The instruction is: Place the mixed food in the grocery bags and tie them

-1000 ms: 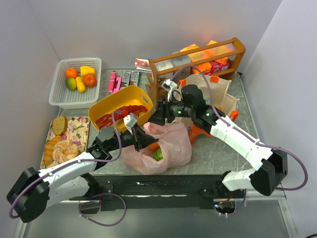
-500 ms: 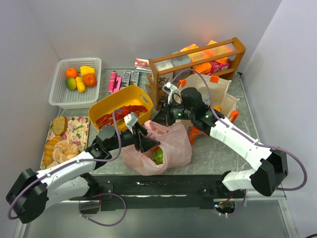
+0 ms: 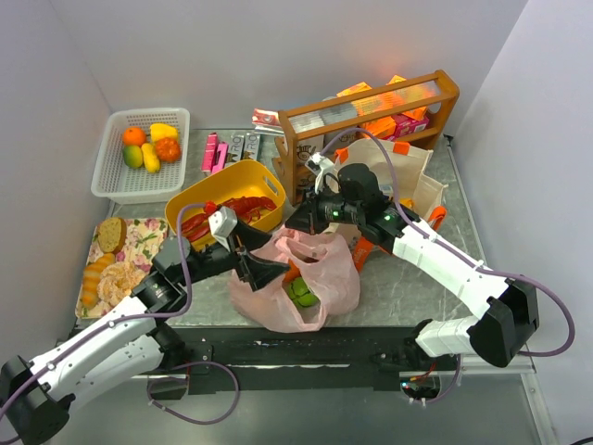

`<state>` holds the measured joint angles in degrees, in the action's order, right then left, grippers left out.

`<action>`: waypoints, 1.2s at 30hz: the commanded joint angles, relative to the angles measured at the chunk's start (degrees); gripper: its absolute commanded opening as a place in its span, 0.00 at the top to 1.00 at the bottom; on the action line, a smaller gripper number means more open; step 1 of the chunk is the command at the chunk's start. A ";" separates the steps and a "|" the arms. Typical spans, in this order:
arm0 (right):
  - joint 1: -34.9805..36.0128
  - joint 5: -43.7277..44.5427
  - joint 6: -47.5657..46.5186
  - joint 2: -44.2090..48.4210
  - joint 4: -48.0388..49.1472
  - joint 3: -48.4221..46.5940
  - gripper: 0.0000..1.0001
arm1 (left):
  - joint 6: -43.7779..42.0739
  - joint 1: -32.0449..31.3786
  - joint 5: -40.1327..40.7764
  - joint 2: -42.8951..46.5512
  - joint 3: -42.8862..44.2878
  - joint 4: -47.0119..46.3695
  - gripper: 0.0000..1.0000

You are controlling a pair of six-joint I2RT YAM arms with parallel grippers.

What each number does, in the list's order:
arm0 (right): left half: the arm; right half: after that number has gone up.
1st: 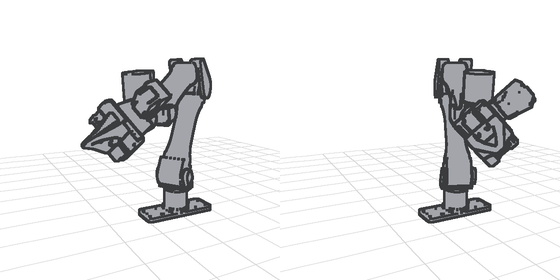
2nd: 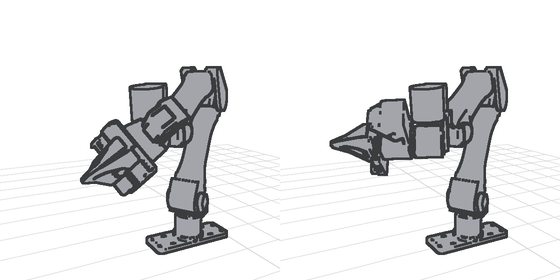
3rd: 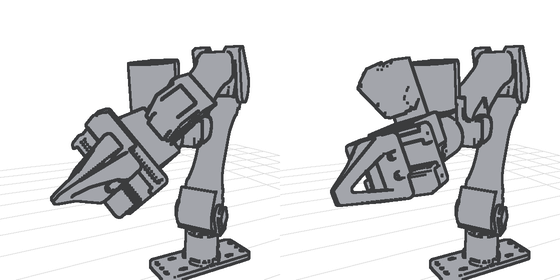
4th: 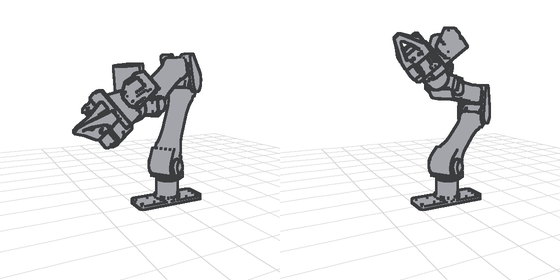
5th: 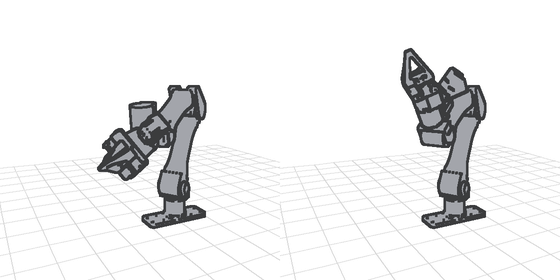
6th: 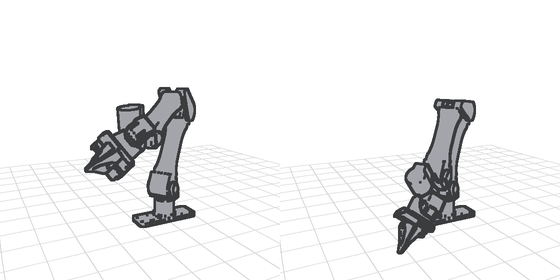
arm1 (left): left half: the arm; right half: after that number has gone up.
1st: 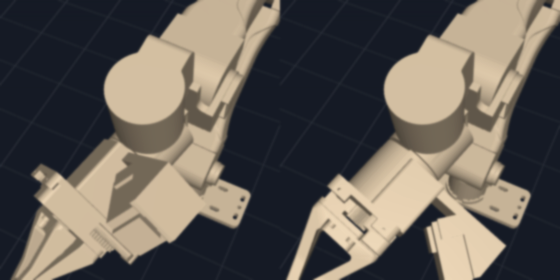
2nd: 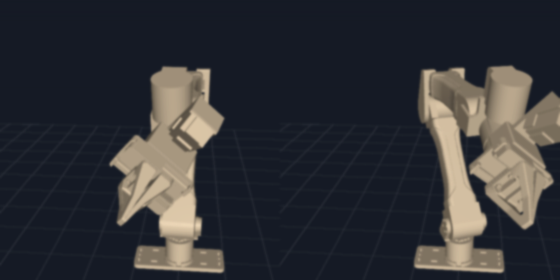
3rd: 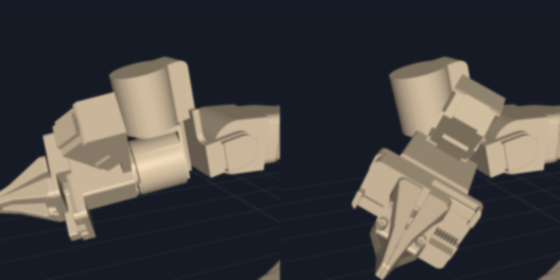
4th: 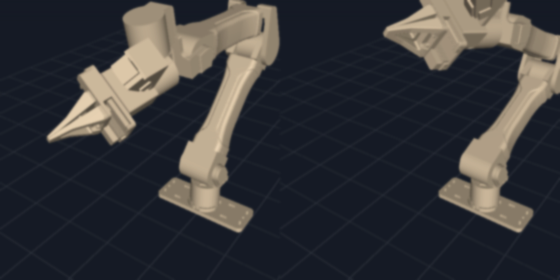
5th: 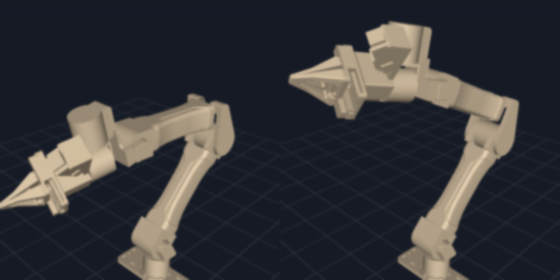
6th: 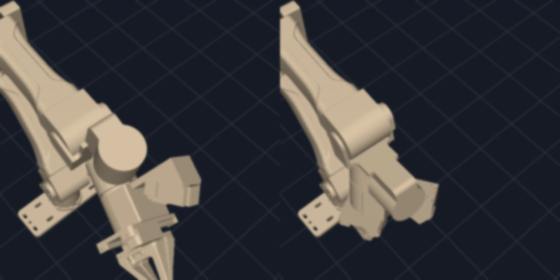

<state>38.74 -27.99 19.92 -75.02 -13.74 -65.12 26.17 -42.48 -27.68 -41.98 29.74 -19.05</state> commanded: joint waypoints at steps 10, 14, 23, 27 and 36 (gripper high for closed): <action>0.19 1.80 0.03 2.08 0.99 -0.18 1.00 | -2.09 -1.99 12.28 -1.81 4.37 -0.81 0.04; 0.20 1.62 -0.15 1.99 0.91 -0.44 1.00 | -5.07 -1.99 14.76 2.86 4.27 1.29 0.04; 0.20 1.53 -0.06 1.37 0.99 -0.80 1.00 | -6.75 -2.08 7.39 0.23 6.56 5.25 0.03; 0.20 1.71 -0.06 1.55 0.82 -0.71 1.00 | -5.17 -2.52 3.69 -2.23 7.00 4.11 0.01; 0.28 2.15 -0.59 1.81 0.29 -0.88 1.00 | -2.36 -3.40 5.26 4.17 5.16 8.14 0.04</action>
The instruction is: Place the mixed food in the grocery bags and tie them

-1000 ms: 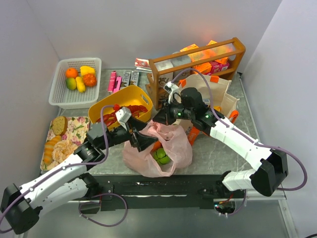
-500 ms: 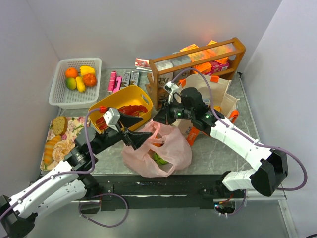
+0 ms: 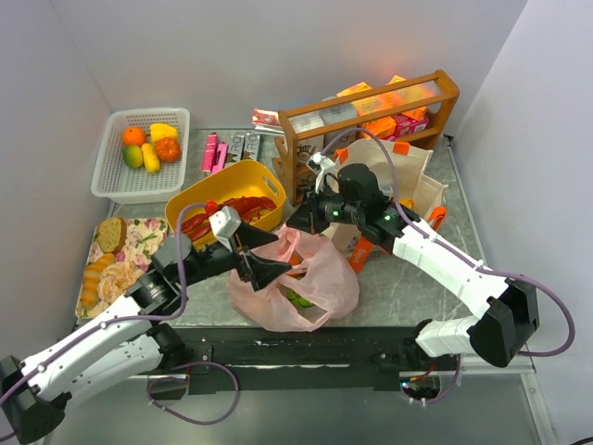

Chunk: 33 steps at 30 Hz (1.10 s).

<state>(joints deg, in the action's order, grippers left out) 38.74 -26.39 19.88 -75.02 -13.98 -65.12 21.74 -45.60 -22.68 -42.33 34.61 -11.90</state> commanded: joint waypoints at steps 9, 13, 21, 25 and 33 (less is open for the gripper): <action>0.28 1.08 -0.98 1.99 -0.17 -1.23 1.00 | 10.34 -0.36 2.56 6.20 1.78 13.47 0.05; 0.28 1.34 -0.89 2.25 -0.17 -1.23 1.00 | 11.22 -0.36 2.55 7.69 1.95 18.57 0.09; 0.28 1.52 -0.81 1.99 -0.35 -1.50 1.00 | 12.45 -0.27 -0.35 7.17 2.56 20.16 0.18; 0.28 1.87 -1.07 2.34 -0.79 -1.76 1.00 | 11.40 -0.27 1.05 6.91 4.93 24.63 0.13; 0.28 1.61 -0.54 2.16 -0.17 -1.50 1.00 | 11.92 -0.36 -1.13 7.26 5.91 27.03 0.04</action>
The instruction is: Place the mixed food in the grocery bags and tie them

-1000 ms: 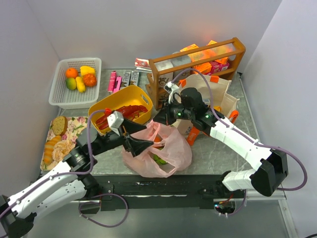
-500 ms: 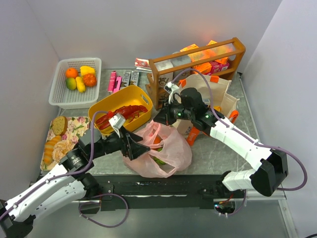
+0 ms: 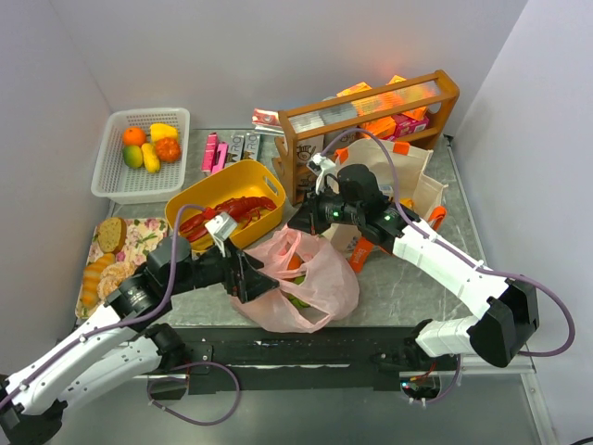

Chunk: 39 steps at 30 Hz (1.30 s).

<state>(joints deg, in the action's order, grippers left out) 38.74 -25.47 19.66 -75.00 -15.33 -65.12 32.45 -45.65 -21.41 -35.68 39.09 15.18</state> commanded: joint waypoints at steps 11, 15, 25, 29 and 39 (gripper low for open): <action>0.28 0.78 -0.41 2.76 0.92 -1.41 1.00 | 3.50 -0.23 -4.34 -1.58 -1.03 -5.07 0.22; 0.28 1.04 -0.59 3.19 0.66 -1.41 1.00 | 3.94 -0.23 -4.87 -2.37 -1.73 -6.74 0.51; 0.20 4.90 -1.64 8.11 -1.63 -2.11 1.00 | 0.44 -0.23 1.18 -3.16 2.47 -5.96 0.99; 0.54 5.61 -0.77 11.80 -1.98 -1.15 1.00 | -1.42 -0.23 4.26 -3.60 5.55 -6.91 0.99; 7.65 9.12 -0.41 19.01 -0.23 3.16 1.00 | -3.97 -0.32 9.37 -8.61 8.11 -11.48 0.99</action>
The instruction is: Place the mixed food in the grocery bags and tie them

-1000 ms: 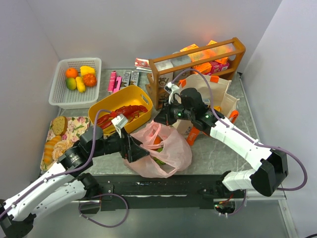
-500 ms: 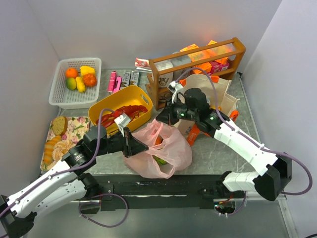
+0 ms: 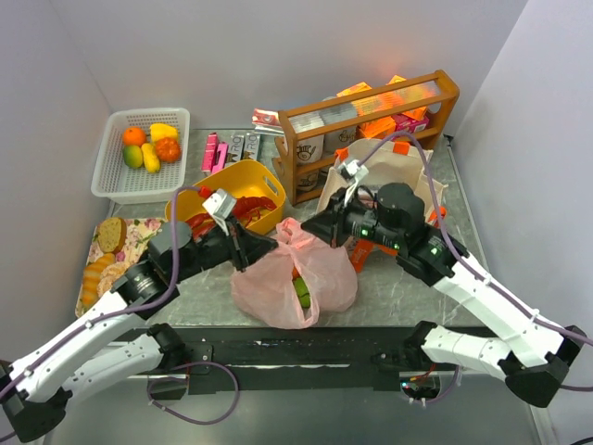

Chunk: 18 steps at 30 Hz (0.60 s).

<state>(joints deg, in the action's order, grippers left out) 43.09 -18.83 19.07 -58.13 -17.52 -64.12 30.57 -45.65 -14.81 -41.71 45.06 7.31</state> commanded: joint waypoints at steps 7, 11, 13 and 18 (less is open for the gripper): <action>12.26 8.19 -2.37 1.44 3.19 4.78 1.00 | -2.53 -0.23 5.05 -7.24 2.23 -6.43 0.99; 14.47 7.32 -2.72 0.13 4.42 5.41 1.00 | -2.35 -0.32 5.58 -9.00 2.66 -6.96 0.99; 15.87 8.19 -2.98 -0.49 4.68 6.02 1.00 | -2.44 -0.23 7.07 -9.44 2.67 -6.78 0.99; 17.29 11.44 -2.63 -3.92 2.41 6.72 1.00 | -2.44 -0.32 8.57 -9.18 2.40 -6.87 0.99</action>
<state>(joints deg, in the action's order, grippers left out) 59.16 -11.03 16.84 -59.96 -15.57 -57.78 29.12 -45.69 -8.73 -51.27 45.47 3.75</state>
